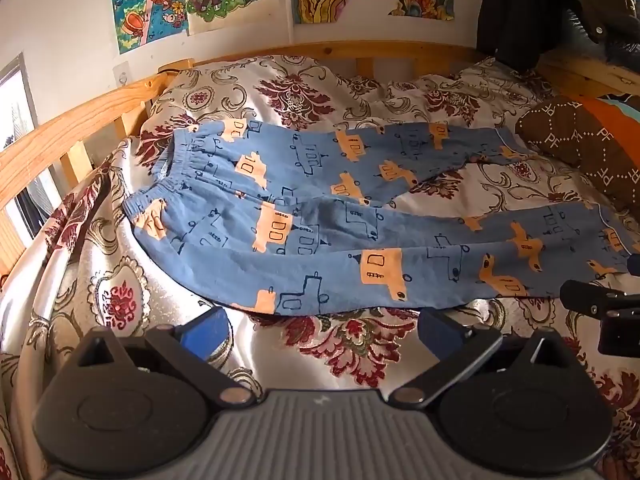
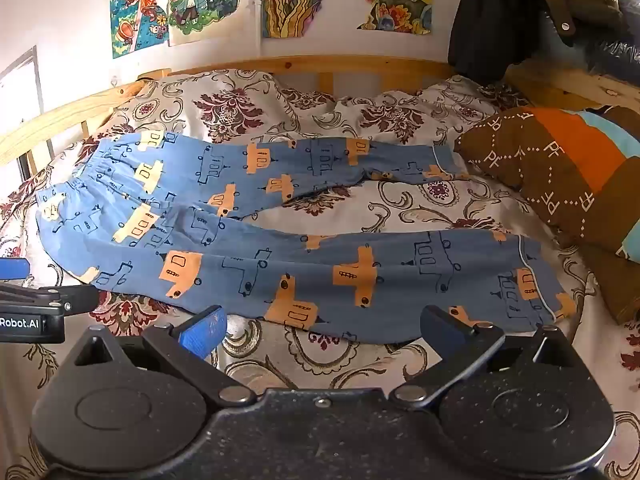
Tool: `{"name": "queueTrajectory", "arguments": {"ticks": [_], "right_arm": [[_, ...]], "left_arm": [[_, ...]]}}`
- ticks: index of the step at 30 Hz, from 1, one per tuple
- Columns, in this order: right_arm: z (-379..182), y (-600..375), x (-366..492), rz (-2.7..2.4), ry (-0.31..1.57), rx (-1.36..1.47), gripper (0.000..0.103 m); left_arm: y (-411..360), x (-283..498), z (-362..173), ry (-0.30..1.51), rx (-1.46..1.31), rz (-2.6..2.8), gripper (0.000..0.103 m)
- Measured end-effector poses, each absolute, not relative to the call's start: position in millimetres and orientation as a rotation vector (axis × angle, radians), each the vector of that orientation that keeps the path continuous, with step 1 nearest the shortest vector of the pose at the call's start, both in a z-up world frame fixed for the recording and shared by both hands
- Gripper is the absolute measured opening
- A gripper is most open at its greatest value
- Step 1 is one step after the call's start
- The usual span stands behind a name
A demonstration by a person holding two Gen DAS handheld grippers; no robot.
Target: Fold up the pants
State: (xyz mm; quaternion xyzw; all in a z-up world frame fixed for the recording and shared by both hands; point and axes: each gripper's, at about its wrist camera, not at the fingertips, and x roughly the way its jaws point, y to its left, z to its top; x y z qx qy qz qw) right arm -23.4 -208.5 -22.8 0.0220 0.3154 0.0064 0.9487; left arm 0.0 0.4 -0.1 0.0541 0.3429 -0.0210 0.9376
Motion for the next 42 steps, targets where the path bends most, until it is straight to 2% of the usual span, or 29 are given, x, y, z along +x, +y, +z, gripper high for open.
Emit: {"name": "queueTrajectory", "arguments": {"ticks": [42], "right_arm": [[-23.3, -210.6, -22.2, 0.011, 0.647, 0.049, 0.102]], "left_arm": [[1.5, 2.5, -2.8, 0.711, 0.122, -0.024, 0.103]]}}
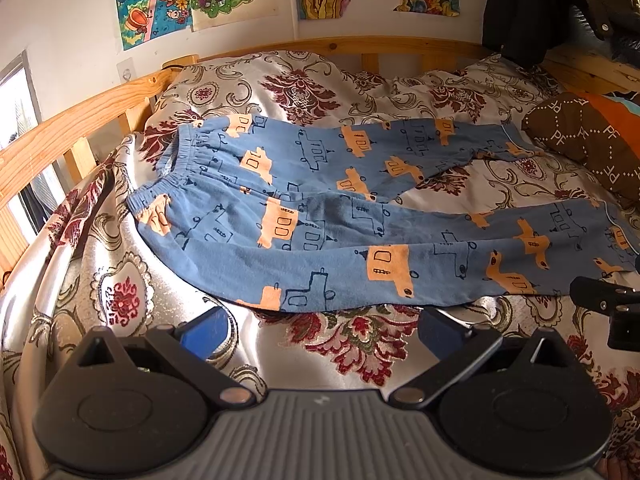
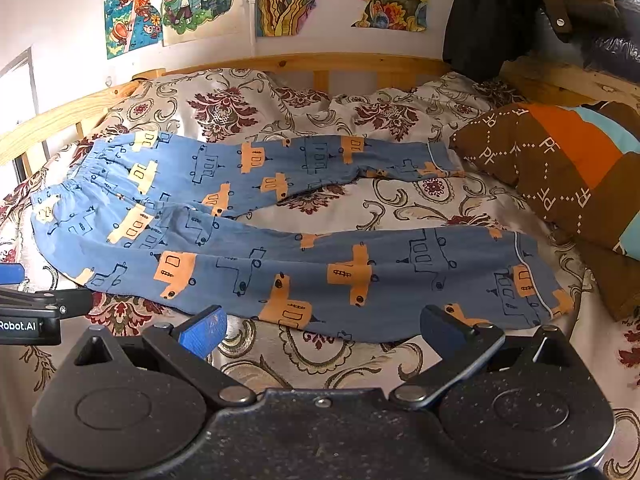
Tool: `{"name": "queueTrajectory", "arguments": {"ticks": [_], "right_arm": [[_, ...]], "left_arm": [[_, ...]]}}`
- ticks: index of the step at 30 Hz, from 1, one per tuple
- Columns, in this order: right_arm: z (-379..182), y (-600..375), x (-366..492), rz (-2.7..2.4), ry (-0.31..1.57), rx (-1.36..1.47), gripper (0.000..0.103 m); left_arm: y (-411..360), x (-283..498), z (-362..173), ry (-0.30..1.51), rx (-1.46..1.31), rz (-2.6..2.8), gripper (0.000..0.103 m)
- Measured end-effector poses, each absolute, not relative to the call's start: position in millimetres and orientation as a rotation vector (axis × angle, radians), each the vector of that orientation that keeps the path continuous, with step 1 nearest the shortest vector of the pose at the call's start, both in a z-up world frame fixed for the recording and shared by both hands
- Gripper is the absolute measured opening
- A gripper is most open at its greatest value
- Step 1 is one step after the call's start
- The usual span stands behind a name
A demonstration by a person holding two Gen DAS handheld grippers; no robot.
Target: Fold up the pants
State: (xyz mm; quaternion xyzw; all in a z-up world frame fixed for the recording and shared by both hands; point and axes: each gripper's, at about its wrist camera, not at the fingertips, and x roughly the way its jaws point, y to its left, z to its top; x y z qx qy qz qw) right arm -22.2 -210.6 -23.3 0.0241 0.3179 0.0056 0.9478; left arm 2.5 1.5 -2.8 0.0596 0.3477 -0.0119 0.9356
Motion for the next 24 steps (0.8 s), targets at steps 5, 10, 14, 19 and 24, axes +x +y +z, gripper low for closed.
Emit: {"name": "queueTrajectory", "arguments": {"ticks": [5, 10, 14, 19, 24], "right_arm": [[-23.2, -210.6, -22.2, 0.011, 0.647, 0.049, 0.102], [-23.2, -210.6, -22.2, 0.012, 0.648, 0.049, 0.102], [-23.3, -210.6, -22.0, 0.012, 0.648, 0.049, 0.102], [-23.4, -209.9, -21.8, 0.011, 0.648, 0.049, 0.102], [-23.2, -207.1, -21.6, 0.011, 0.649, 0.05, 0.102]], "left_arm": [[1.8, 2.4, -2.6, 0.709, 0.124, -0.024, 0.103], [1.9, 2.5, -2.3, 0.709, 0.123, -0.023, 0.103], [1.6, 2.4, -2.3, 0.71, 0.124, -0.024, 0.103], [1.5, 2.4, -2.3, 0.71, 0.123, -0.023, 0.103], [1.3, 2.5, -2.7, 0.712, 0.123, -0.022, 0.103]]}}
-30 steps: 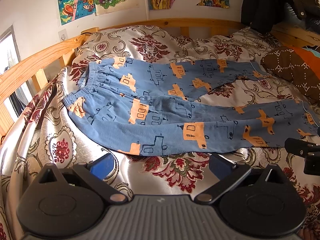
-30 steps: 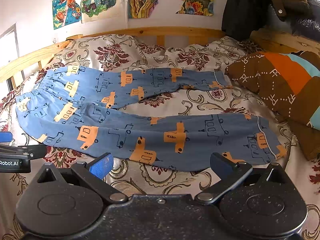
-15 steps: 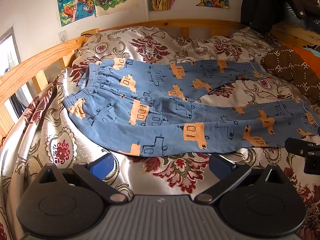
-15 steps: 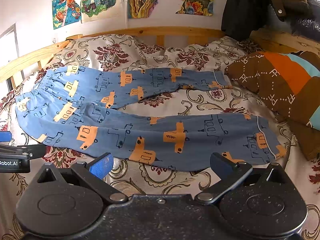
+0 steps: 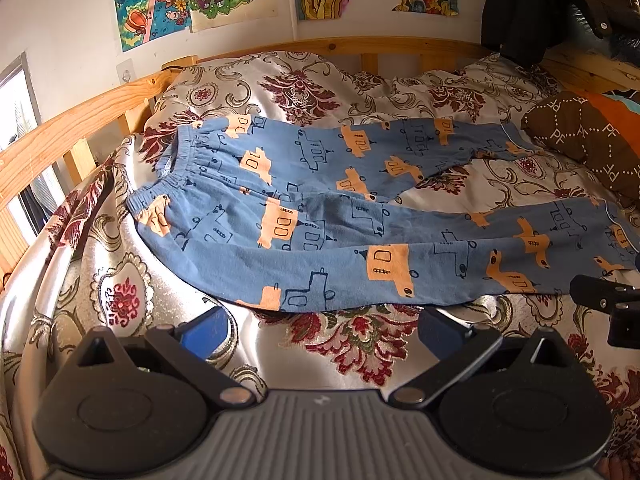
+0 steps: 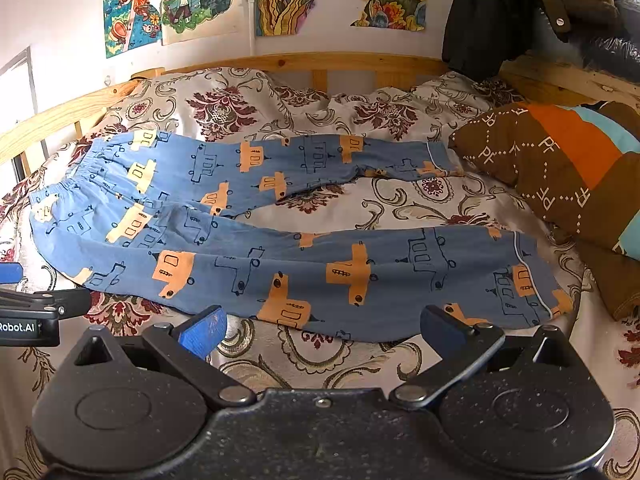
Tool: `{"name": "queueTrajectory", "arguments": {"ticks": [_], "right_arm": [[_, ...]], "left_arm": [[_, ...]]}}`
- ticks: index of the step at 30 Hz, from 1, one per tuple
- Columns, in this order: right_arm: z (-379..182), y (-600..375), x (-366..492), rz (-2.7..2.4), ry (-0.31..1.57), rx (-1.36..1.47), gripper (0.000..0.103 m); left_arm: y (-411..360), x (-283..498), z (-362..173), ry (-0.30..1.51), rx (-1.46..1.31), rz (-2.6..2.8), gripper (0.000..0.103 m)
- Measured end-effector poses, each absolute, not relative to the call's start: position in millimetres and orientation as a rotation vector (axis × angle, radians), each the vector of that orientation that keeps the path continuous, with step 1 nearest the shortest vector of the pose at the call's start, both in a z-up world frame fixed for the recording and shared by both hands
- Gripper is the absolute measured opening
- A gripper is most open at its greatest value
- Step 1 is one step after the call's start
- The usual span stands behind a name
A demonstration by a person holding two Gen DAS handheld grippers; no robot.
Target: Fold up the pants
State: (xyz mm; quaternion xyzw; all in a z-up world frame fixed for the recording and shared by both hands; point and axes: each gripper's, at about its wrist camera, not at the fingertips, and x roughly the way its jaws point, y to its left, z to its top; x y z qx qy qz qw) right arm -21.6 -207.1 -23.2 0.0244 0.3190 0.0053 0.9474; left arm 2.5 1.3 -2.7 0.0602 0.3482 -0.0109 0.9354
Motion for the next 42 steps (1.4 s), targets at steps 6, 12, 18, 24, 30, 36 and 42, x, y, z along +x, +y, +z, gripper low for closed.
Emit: {"name": "queueTrajectory", "arguments": {"ticks": [6, 12, 18, 24, 30, 36, 42], "right_arm": [[-24.9, -213.9, -19.7, 0.009, 0.651, 0.051, 0.102], [-23.2, -216.0, -18.7, 0.026, 0.637, 0.023, 0.102], [-3.7, -223.9, -1.1, 0.118, 0.614, -0.023, 0.102], [27.8, -229.4, 43.6, 0.341, 0.617, -0.127, 0.102], [49.0, -231.4, 133.0, 0.555, 0.771, -0.204, 0.102], [57.9, -236.3, 230.2, 0.606, 0.817, -0.278, 0.102], [33.7, -222.7, 317.9, 0.673, 0.661, -0.342, 0.102]], "left_arm": [[1.2, 3.4, -4.9, 0.718, 0.126, -0.023, 0.103], [5.0, 6.8, -3.6, 0.738, 0.098, -0.036, 0.103], [12.6, 23.0, 14.1, 0.722, 0.139, -0.031, 0.103], [23.7, 73.9, 41.8, 0.682, 0.2, -0.059, 0.103], [26.7, 155.7, 67.3, 0.632, 0.313, -0.119, 0.103], [39.8, 250.6, 62.1, 0.677, 0.408, -0.138, 0.103], [62.9, 327.6, 41.3, 0.734, 0.462, -0.177, 0.103]]}}
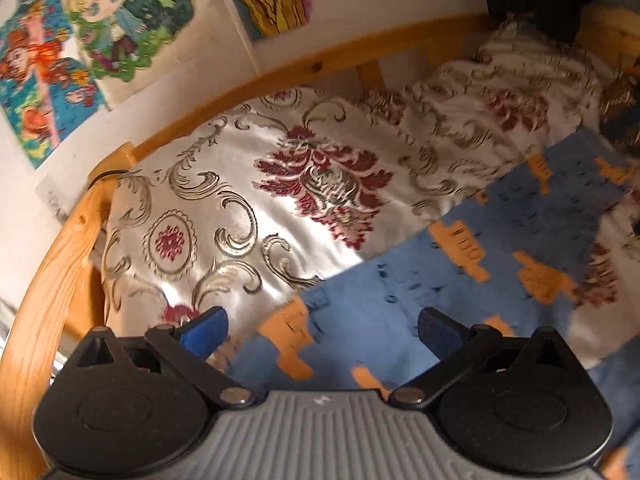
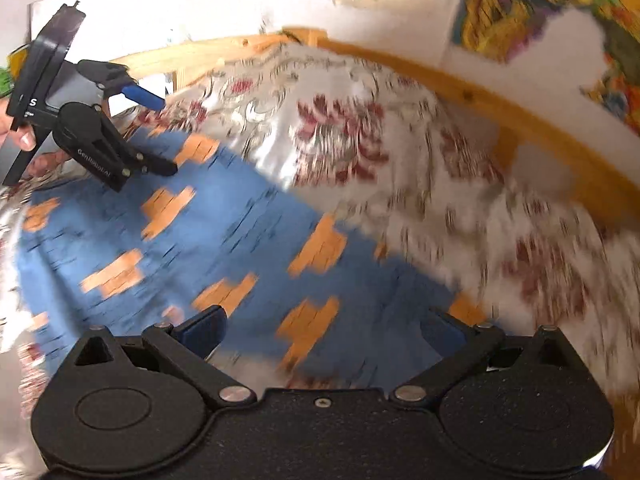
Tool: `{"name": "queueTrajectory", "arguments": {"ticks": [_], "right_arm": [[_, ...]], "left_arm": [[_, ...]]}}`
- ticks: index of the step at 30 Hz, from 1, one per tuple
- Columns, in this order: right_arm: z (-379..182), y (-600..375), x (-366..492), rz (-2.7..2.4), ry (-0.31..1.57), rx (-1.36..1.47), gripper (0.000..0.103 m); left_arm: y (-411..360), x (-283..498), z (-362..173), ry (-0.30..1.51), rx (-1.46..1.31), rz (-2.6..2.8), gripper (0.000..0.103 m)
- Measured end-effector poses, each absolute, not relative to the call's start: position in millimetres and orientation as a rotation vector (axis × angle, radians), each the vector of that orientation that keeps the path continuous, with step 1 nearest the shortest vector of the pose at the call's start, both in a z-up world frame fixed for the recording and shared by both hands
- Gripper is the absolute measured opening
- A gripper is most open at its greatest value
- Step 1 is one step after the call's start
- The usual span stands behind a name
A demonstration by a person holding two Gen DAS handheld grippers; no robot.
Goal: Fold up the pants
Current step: 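Grasp the pant leg hems with the left and right grippers together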
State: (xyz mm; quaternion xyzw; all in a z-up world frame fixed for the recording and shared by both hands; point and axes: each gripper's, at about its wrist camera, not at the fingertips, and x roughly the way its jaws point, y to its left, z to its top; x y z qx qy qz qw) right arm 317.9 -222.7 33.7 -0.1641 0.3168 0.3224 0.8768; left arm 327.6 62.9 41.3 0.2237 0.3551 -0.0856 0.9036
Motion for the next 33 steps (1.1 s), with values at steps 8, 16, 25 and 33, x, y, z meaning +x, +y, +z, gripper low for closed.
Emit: {"name": "queueTrajectory", "arguments": {"ticks": [8, 16, 25, 33], "right_arm": [[-7.1, -205.5, 408.7, 0.708, 0.661, -0.39, 0.09], [-36.6, -199.3, 433.6, 0.732, 0.665, -0.485, 0.053], [-57.9, -187.6, 440.7, 0.695, 0.654, -0.636, 0.022], [-54.2, -191.6, 436.9, 0.646, 0.611, -0.629, 0.0]], "left_arm": [[78.2, 390.4, 16.9, 0.863, 0.629, -0.267, 0.099], [84.4, 403.1, 9.3, 0.939, 0.704, -0.371, 0.07], [77.3, 408.0, 8.2, 0.994, 0.731, -0.437, 0.023], [69.7, 399.2, 9.1, 0.951, 0.773, -0.381, 0.003]]}}
